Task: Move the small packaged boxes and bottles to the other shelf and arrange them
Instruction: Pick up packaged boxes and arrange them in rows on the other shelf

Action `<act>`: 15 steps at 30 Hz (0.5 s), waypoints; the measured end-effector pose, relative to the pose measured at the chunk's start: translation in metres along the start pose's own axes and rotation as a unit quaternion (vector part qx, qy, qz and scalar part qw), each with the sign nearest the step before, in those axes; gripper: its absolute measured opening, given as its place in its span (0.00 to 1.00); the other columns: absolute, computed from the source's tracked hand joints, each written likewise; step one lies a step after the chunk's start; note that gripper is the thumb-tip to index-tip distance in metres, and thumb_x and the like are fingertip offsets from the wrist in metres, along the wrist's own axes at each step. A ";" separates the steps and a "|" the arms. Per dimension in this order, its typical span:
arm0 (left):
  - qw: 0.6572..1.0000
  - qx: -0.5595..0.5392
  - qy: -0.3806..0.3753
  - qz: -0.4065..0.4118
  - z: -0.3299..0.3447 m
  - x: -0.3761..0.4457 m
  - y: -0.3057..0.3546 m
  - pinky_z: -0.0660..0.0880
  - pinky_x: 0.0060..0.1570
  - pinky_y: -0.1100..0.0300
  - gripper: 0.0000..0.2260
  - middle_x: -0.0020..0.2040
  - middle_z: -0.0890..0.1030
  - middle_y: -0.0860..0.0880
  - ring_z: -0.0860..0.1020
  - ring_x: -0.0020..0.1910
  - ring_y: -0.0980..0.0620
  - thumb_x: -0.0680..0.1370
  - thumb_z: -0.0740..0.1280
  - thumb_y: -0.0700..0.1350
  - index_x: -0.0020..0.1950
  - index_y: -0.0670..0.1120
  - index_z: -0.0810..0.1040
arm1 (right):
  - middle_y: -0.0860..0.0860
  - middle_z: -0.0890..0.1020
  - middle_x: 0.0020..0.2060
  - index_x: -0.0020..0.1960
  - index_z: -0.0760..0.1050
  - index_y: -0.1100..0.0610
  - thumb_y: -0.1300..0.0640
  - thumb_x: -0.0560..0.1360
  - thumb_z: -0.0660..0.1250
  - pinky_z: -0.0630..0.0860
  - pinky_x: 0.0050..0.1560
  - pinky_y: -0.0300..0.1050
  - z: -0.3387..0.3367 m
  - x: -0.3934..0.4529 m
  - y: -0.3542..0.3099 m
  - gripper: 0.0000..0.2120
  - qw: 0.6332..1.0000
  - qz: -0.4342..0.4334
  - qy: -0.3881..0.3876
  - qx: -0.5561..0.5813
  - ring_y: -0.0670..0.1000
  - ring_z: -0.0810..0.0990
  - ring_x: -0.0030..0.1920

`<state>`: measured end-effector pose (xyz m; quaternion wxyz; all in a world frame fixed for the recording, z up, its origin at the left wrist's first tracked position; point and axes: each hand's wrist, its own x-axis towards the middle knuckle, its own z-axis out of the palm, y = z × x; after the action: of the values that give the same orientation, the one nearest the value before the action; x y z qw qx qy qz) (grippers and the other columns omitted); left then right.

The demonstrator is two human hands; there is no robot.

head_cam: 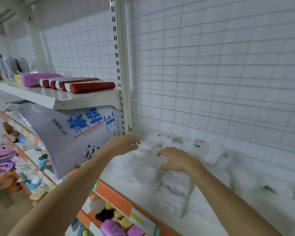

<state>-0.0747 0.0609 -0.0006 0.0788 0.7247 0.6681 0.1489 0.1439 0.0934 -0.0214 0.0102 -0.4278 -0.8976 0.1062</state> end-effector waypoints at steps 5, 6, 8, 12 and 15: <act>0.985 0.086 -0.152 0.016 0.020 0.043 -0.019 0.71 0.60 0.55 0.20 0.65 0.72 0.48 0.73 0.59 0.48 0.74 0.67 0.48 0.65 0.54 0.72 | 0.54 0.63 0.68 0.73 0.58 0.46 0.50 0.69 0.72 0.65 0.66 0.55 0.010 0.026 -0.008 0.37 0.996 0.015 -0.071 -0.047 0.56 0.62 0.67; 0.982 0.086 -0.170 0.020 0.020 0.049 -0.021 0.71 0.59 0.55 0.21 0.66 0.72 0.49 0.73 0.59 0.49 0.73 0.68 0.48 0.66 0.55 0.71 | 0.54 0.63 0.68 0.72 0.57 0.46 0.50 0.68 0.72 0.65 0.66 0.55 0.011 0.030 -0.010 0.38 0.996 0.022 -0.074 -0.055 0.56 0.61 0.67; 0.974 0.073 -0.213 0.029 0.018 0.058 -0.027 0.69 0.60 0.56 0.24 0.67 0.70 0.49 0.71 0.61 0.49 0.72 0.68 0.49 0.67 0.56 0.69 | 0.53 0.62 0.68 0.72 0.57 0.46 0.51 0.67 0.74 0.65 0.66 0.54 0.011 0.034 -0.013 0.39 0.995 0.040 -0.076 -0.051 0.56 0.61 0.67; 0.955 0.052 -0.290 0.047 0.016 0.066 -0.038 0.65 0.61 0.57 0.30 0.70 0.62 0.46 0.65 0.67 0.46 0.72 0.68 0.49 0.71 0.56 0.61 | 0.53 0.62 0.69 0.73 0.56 0.47 0.55 0.69 0.72 0.66 0.65 0.52 0.007 0.036 -0.020 0.39 0.991 0.080 -0.087 -0.065 0.55 0.62 0.67; 0.947 0.029 -0.311 0.072 0.016 0.071 -0.042 0.65 0.59 0.61 0.30 0.71 0.60 0.45 0.63 0.69 0.47 0.74 0.68 0.45 0.73 0.53 0.59 | 0.54 0.61 0.69 0.75 0.53 0.48 0.59 0.71 0.69 0.66 0.65 0.51 0.010 0.035 -0.026 0.39 0.986 0.105 -0.089 -0.089 0.56 0.61 0.67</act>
<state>-0.1052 0.1364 -0.0212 0.2504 0.7831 0.5608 -0.0981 0.1004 0.1027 -0.0284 -0.1186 -0.5081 -0.8507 0.0641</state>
